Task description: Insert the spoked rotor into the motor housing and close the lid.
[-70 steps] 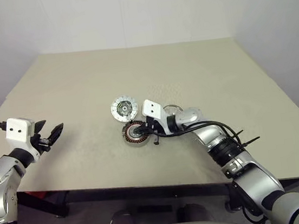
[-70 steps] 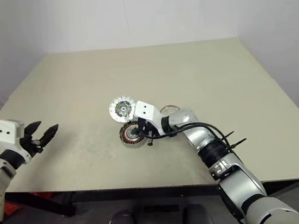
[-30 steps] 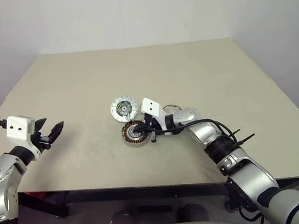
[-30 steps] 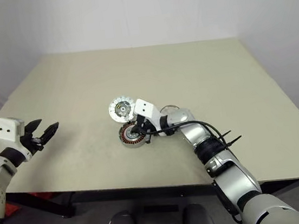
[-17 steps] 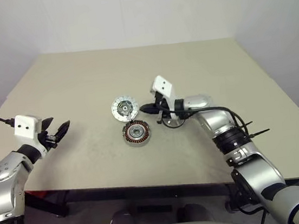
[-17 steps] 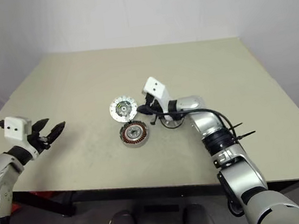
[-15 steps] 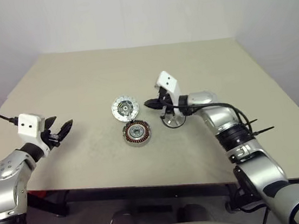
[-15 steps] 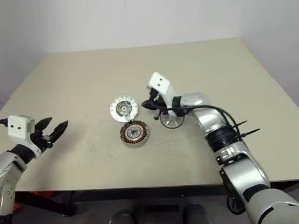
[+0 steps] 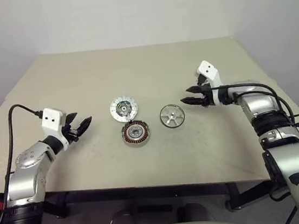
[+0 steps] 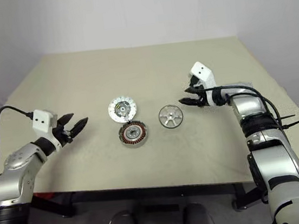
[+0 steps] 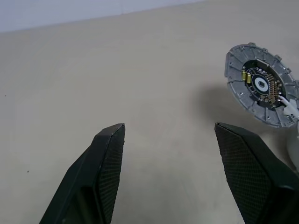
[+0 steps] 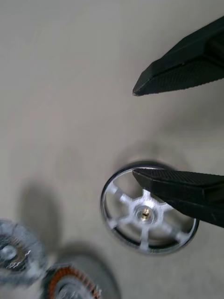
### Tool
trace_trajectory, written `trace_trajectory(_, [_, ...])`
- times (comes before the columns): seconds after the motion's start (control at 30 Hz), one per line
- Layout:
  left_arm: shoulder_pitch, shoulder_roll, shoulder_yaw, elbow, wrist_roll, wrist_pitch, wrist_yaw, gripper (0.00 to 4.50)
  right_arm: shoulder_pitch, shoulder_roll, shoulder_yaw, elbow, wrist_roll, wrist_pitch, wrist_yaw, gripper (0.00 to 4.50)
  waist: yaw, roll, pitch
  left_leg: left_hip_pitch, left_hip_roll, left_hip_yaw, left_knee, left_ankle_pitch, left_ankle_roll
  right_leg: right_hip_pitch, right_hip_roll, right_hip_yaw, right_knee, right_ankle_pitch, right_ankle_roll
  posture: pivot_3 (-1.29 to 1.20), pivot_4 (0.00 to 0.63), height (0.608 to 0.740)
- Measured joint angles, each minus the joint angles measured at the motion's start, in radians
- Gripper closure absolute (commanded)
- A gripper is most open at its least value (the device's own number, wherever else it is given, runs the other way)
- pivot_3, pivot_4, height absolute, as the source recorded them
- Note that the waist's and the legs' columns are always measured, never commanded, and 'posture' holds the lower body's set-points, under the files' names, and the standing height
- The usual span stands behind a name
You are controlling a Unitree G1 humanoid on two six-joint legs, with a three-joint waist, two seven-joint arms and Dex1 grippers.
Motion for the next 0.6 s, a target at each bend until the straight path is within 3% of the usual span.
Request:
trace_trajectory(0.27, [0.002, -0.001, -0.014, 0.012, 0.009, -0.012, -0.005, 1.26, 0.001, -0.007, -0.064, 0.103, 0.102, 0.251, 0.116, 1.82, 0.014, 0.000, 0.000, 0.000, 0.000, 0.000, 0.001, 0.000, 0.000, 0.000, 0.000, 0.000, 0.001, 0.000, 0.000, 0.00, 0.000, 0.740])
trace_trajectory(0.6, [0.039, -0.002, -0.015, -0.014, 0.006, -0.015, -0.005, 1.26, -0.067, 0.047, -0.083, 0.327, 0.071, 0.236, 0.074, 1.82, 0.022, 0.001, 0.001, 0.000, 0.001, 0.000, 0.001, 0.000, 0.000, 0.000, 0.000, -0.001, 0.001, -0.001, -0.001, 0.00, 0.000, 0.740])
